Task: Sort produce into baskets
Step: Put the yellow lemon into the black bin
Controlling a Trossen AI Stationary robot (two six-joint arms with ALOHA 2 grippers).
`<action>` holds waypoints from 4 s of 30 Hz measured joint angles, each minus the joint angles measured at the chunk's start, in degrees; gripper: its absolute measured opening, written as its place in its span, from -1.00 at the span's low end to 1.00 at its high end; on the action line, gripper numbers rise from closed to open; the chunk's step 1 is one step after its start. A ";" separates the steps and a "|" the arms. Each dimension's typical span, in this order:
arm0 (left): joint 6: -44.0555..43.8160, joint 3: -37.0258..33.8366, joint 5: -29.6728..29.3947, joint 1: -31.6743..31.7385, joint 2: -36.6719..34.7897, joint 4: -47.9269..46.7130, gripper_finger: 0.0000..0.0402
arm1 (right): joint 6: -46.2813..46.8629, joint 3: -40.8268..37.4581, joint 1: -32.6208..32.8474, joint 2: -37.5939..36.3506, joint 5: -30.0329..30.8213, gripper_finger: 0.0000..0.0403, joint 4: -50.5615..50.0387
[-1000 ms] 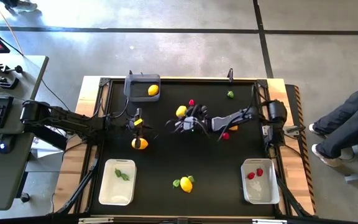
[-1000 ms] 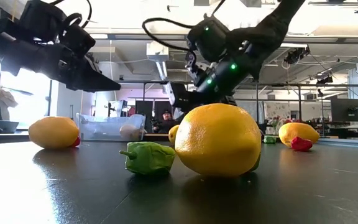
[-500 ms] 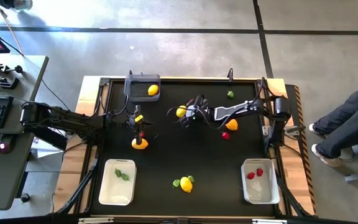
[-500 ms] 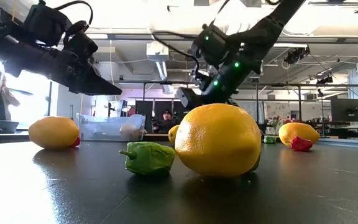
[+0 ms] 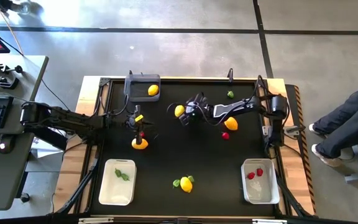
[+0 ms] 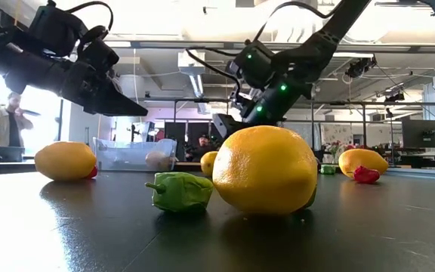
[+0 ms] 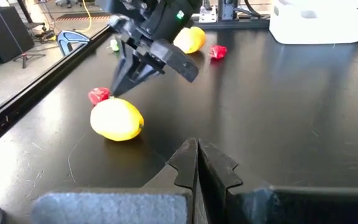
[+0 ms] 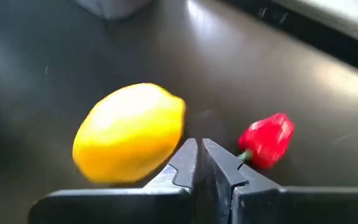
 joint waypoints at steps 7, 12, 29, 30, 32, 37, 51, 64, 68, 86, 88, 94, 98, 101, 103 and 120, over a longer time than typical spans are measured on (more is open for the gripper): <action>0.04 0.00 0.00 0.06 0.00 -0.15 -1.00 | -6.02 0.00 -1.14 -2.79 -2.15 -0.64 0.84; 0.05 0.00 0.00 0.05 0.00 -0.20 -1.00 | -5.45 0.00 1.13 -5.07 -2.78 -0.24 -0.34; 0.04 0.02 0.02 0.04 0.00 -0.25 -1.00 | -22.91 0.02 3.42 -0.99 -0.32 0.54 4.35; 0.10 0.02 0.02 0.04 0.00 -0.25 -1.00 | -25.62 0.02 2.51 -0.86 -2.06 0.54 4.70; 0.43 0.02 0.02 0.04 0.00 -0.25 -1.00 | -30.36 0.02 0.74 -0.70 -5.10 0.54 4.85; 0.47 0.02 0.02 0.04 0.00 -0.25 -1.00 | -37.65 0.02 -4.17 -0.70 -16.39 0.54 5.21; 1.47 0.02 0.04 0.02 0.00 -0.59 -1.00 | -36.95 0.02 -9.85 3.35 -37.50 0.42 7.54; 1.33 0.02 0.04 0.04 0.00 -0.94 -1.00 | -32.54 0.02 -6.62 5.03 -39.15 -0.27 11.23; 1.00 0.02 0.02 -0.24 0.00 -1.01 -0.94 | -30.84 0.02 -3.89 4.83 -39.13 -0.27 15.05; 1.56 0.04 -6.20 -7.48 1.03 -0.91 0.07 | -31.84 0.02 4.33 4.75 -35.91 -0.27 26.35; 1.48 0.22 -7.71 -8.02 1.03 -0.37 0.12 | -30.92 0.02 4.31 4.75 -35.83 -0.27 27.12; 1.38 1.72 -10.45 -9.29 1.12 0.37 0.17 | -29.72 0.02 4.59 4.73 -35.90 -0.27 28.38; 1.48 2.40 -10.89 -10.41 2.59 0.33 0.17 | -29.20 0.02 4.61 4.73 -36.05 -0.27 29.46; 1.41 3.49 -13.33 -10.97 4.70 0.46 0.17 | -29.24 0.02 4.63 4.73 -36.10 -0.27 30.18; 1.27 4.24 -14.00 -11.11 6.46 0.50 0.17 | -29.26 0.02 4.72 4.73 -36.17 -0.27 30.15; 1.26 6.99 -13.60 -11.07 10.45 0.94 -0.15 | -28.20 0.00 5.49 4.73 -36.48 -0.05 30.00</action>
